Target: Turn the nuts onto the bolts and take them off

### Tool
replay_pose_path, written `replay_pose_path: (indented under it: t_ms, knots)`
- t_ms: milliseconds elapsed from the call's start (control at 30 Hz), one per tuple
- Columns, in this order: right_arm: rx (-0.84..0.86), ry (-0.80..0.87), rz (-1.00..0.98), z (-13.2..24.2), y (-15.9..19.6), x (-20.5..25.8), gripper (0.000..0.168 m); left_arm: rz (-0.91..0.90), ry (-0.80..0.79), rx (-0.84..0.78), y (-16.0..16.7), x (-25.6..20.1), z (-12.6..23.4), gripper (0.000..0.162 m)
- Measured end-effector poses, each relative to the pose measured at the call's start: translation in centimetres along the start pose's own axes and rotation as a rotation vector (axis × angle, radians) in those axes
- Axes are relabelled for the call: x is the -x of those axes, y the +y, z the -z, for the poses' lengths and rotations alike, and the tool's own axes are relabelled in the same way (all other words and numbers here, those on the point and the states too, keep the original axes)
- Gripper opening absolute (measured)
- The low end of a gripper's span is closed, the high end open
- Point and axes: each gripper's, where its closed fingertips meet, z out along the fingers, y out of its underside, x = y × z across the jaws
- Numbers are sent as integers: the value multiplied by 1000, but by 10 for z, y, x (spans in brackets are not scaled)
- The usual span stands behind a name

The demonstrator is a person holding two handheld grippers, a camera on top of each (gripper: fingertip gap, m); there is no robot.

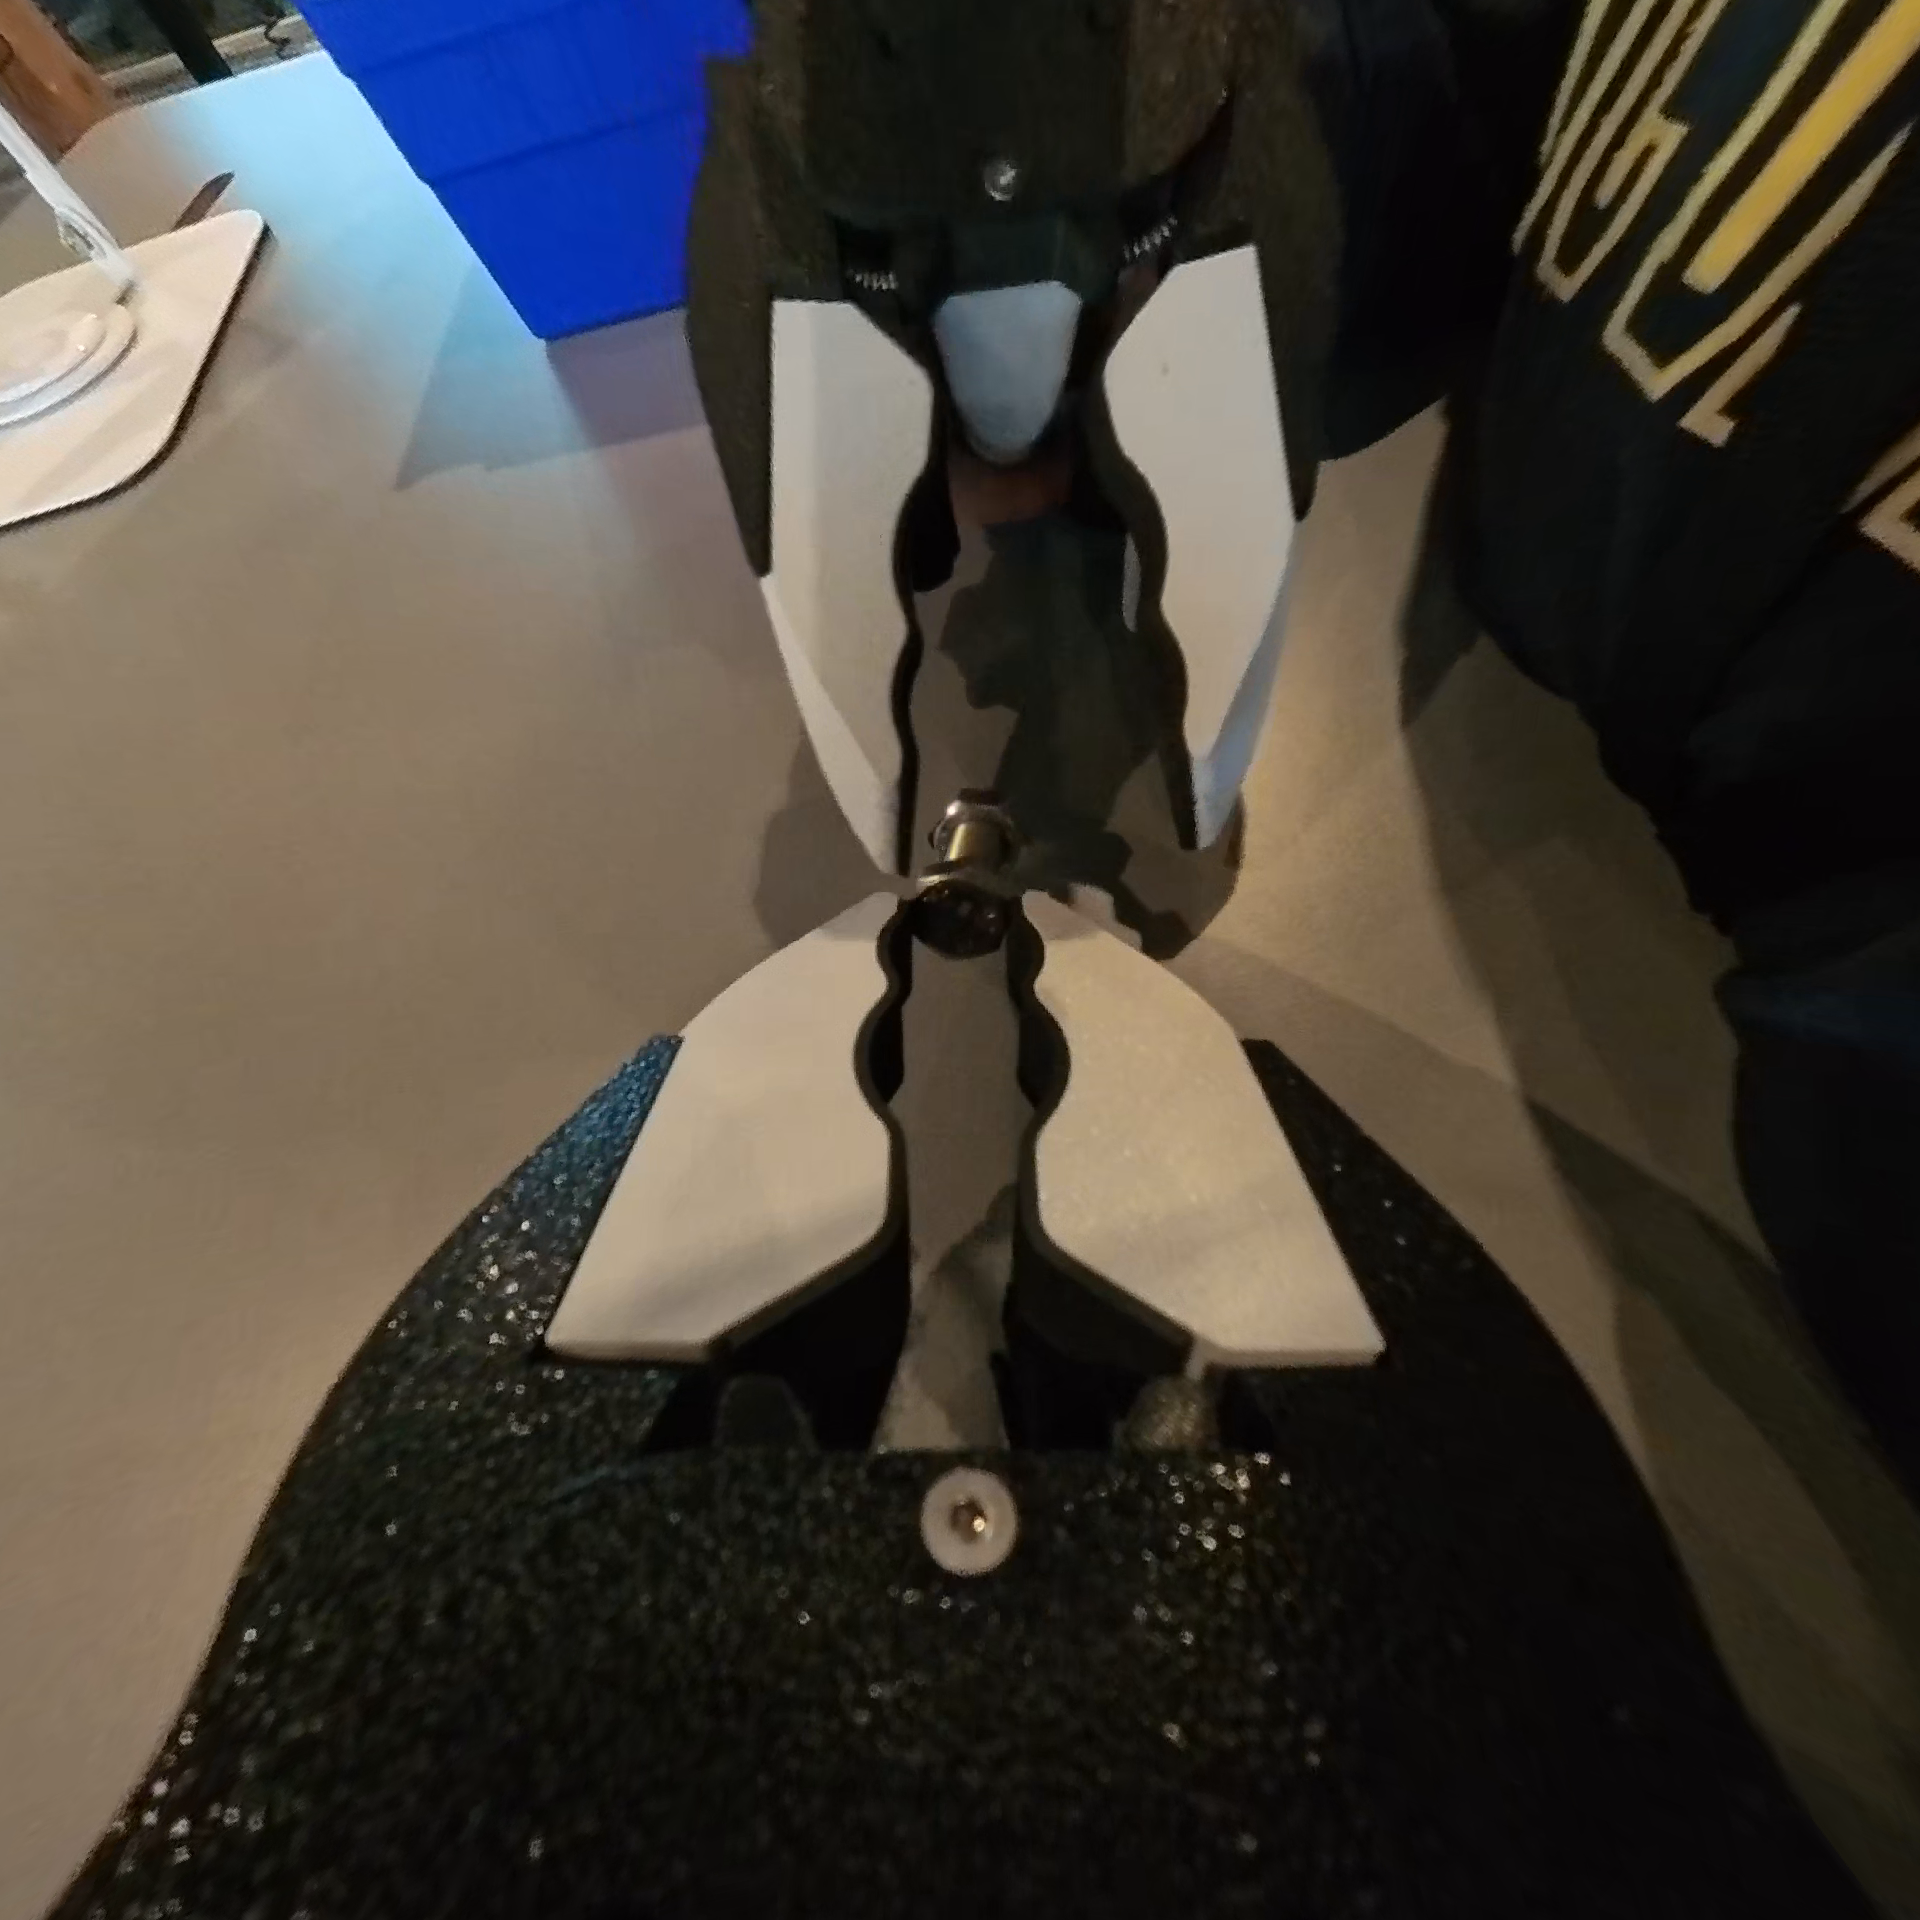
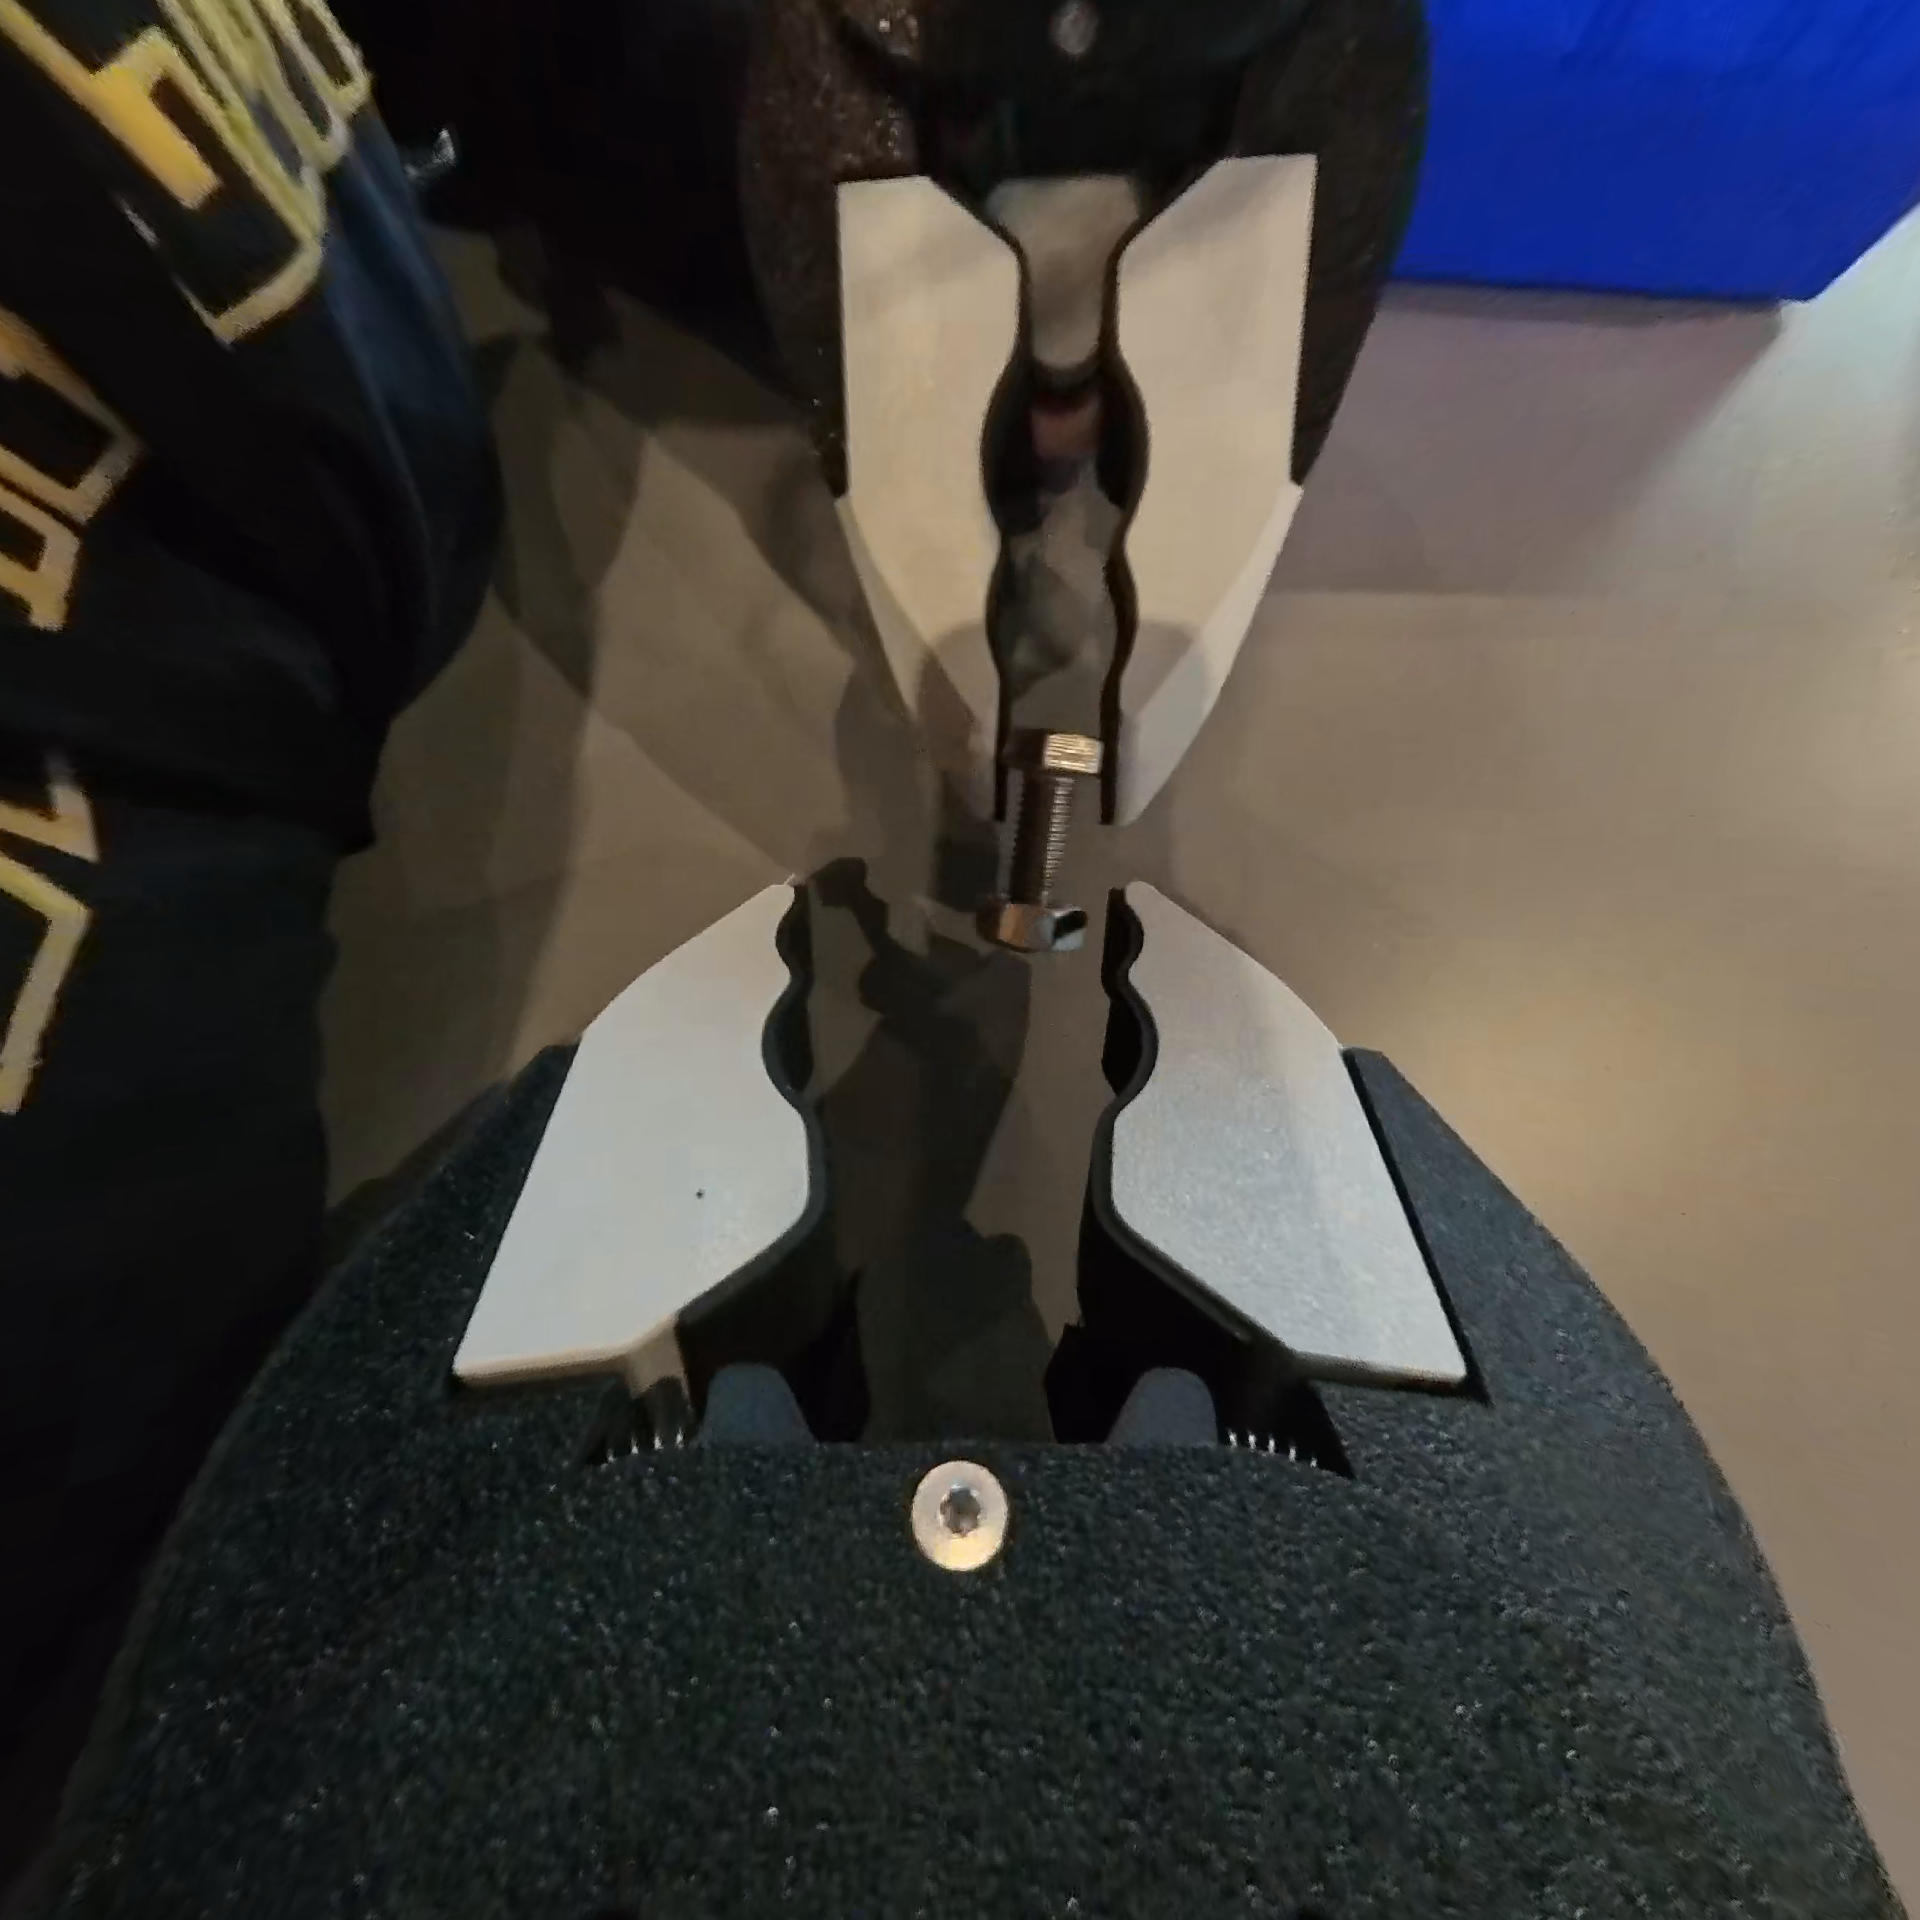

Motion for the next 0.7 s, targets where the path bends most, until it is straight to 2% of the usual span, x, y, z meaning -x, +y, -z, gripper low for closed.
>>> replay_pose_path:
  t_ms: [133,200,233,367,467,700]
  knots:
    - [-19,8,15,9,-3,-2,44,22,-13,3,0,4,0,17]
    - [-74,-18,22,17,-11,1,28,34,-26,3,0,6,0,16]
    - [-108,-9,20,19,-17,0,27,37,-21,1,0,6,0,16]
    - [-91,89,11,15,-13,-14,46,16,-12,4,0,3,0,16]
    - [-19,59,-21,4,-2,-11,56,-3,-5,4,0,1,0,16]
    - [51,22,10,-5,5,-2,59,-83,22,-52,-8,-9,1,16]
